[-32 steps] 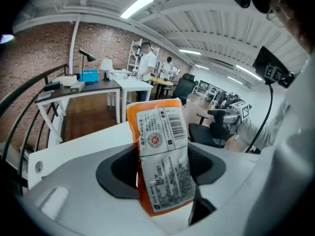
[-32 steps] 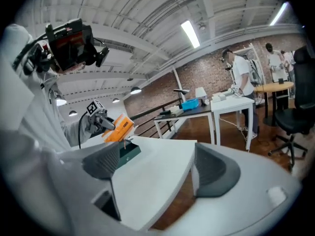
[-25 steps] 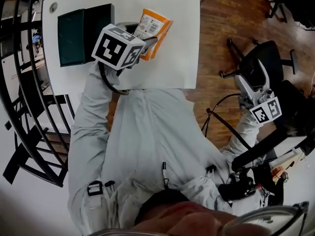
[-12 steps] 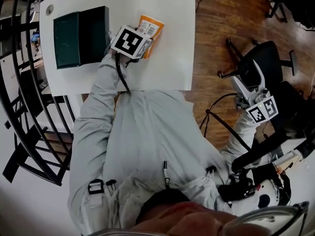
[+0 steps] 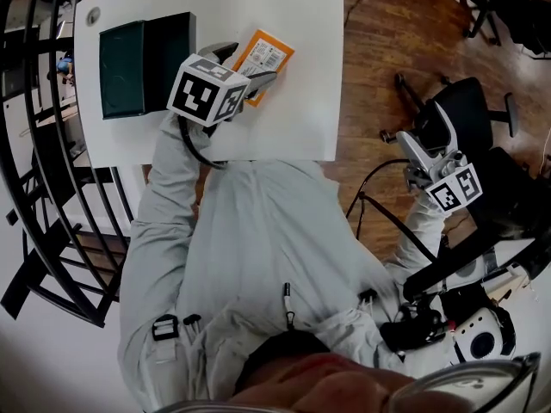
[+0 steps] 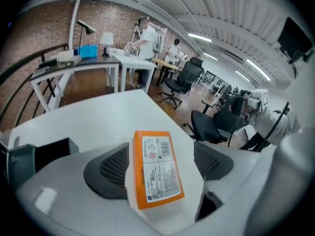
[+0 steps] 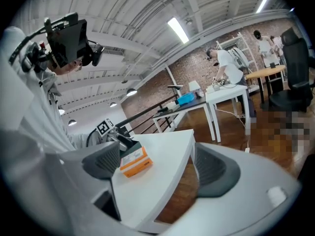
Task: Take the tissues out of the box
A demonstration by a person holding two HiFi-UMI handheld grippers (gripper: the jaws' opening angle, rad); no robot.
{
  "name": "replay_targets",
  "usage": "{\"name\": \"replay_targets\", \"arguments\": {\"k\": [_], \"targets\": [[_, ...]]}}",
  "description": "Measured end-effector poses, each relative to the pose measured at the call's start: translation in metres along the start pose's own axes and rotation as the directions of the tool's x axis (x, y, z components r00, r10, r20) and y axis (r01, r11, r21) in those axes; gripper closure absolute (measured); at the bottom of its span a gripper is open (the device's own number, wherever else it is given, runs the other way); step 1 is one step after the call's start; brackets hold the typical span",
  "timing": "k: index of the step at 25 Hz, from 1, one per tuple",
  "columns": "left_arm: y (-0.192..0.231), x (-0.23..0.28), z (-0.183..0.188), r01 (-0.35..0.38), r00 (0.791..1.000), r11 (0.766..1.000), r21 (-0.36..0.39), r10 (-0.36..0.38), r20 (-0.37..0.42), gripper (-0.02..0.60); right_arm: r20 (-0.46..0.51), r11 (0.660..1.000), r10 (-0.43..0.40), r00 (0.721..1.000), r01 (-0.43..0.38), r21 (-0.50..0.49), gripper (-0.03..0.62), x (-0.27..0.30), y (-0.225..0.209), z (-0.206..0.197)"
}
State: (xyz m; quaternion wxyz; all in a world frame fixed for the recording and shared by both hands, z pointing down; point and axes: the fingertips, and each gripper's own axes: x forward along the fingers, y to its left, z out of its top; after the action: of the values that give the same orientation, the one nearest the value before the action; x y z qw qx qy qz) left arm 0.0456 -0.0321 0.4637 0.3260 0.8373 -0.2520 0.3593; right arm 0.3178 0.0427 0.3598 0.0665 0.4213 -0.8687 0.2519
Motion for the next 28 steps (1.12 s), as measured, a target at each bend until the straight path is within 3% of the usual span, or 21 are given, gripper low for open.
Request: {"name": "replay_targets", "arguments": {"k": [2, 3, 5, 7, 11, 14, 16, 18, 20, 25, 28], "targets": [[-0.009, -0.042, 0.02, -0.01, 0.989, 0.999, 0.038, 0.004, 0.149, 0.156, 0.005, 1.0, 0.003, 1.0, -0.003, -0.003, 0.121, -0.001, 0.002, 0.001], [-0.016, -0.069, 0.034, 0.0, 0.966, 0.999, 0.039, -0.011, 0.259, 0.158, 0.008, 1.0, 0.006, 1.0, -0.006, -0.006, 0.121, -0.001, 0.004, 0.003], [-0.03, -0.131, 0.06, 0.032, 0.873, 0.999, 0.02, -0.038, 0.487, 0.183, 0.017, 1.0, 0.017, 1.0, -0.017, -0.014, 0.121, 0.0, 0.007, 0.008], [-0.039, -0.185, 0.073, 0.026, 0.777, 0.999, 0.019, -0.032, 0.629, 0.225, 0.026, 0.999, 0.04, 0.999, -0.039, -0.019, 0.121, 0.004, 0.012, 0.012], [-0.055, -0.25, 0.075, 0.009, 0.669, 0.998, 0.062, -0.052, 0.742, 0.221, 0.016, 0.993, 0.11, 0.994, -0.109, -0.045, 0.12, 0.018, 0.03, 0.019], [-0.065, -0.294, 0.073, 0.013, 0.563, 0.997, 0.08, -0.074, 0.823, 0.222, 0.031, 0.986, 0.154, 0.988, -0.152, -0.062, 0.12, 0.025, 0.046, 0.029], [-0.067, -0.318, 0.071, -0.02, 0.516, 0.996, 0.089, -0.066, 0.854, 0.222, 0.054, 0.982, 0.177, 0.983, -0.173, -0.075, 0.12, 0.028, 0.056, 0.038], [-0.065, -0.33, 0.069, -0.053, 0.5, 0.994, 0.091, -0.053, 0.864, 0.224, 0.064, 0.98, 0.182, 0.981, -0.175, -0.099, 0.106, 0.031, 0.062, 0.043], [-0.061, -0.333, 0.066, -0.063, 0.499, 0.994, 0.088, -0.045, 0.865, 0.224, 0.054, 0.977, 0.176, 0.983, -0.168, -0.129, 0.105, 0.034, 0.063, 0.043], [-0.056, -0.328, 0.061, -0.061, 0.516, 0.995, 0.074, -0.032, 0.856, 0.225, 0.035, 0.978, 0.156, 0.987, -0.15, -0.144, 0.106, 0.038, 0.063, 0.04], [-0.053, -0.322, 0.06, -0.076, 0.536, 0.994, 0.073, -0.021, 0.844, 0.225, 0.031, 0.979, 0.15, 0.988, -0.144, -0.142, 0.105, 0.037, 0.061, 0.04]]}}
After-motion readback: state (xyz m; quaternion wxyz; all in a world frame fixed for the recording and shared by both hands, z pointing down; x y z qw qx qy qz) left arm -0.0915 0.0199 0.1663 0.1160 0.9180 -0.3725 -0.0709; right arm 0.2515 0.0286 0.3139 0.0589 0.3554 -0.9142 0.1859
